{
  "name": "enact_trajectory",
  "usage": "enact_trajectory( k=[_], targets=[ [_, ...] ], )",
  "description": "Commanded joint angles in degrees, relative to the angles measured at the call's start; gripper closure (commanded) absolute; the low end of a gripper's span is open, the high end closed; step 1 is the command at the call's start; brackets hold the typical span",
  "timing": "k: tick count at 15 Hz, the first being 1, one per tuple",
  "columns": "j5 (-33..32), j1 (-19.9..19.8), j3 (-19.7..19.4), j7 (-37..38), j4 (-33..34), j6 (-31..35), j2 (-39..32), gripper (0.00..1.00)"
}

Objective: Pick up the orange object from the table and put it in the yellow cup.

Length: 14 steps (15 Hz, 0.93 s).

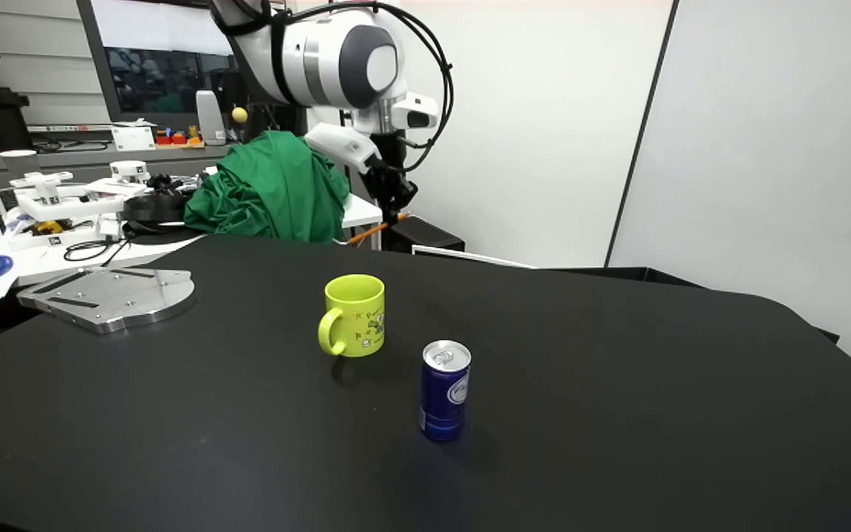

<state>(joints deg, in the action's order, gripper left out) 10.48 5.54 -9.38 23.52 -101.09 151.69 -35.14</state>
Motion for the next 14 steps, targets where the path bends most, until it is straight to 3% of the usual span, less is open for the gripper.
enact_trajectory(
  k=[1,8,14],
  targets=[
    [-2.5,-0.2,-0.9,3.6,-1.0,-10.3,3.6,0.98],
    [-1.4,-4.8,0.9,2.6,4.8,-34.5,2.6,0.98],
    [4.4,-8.4,3.0,1.9,7.8,-43.2,1.3,0.98]
  ],
)
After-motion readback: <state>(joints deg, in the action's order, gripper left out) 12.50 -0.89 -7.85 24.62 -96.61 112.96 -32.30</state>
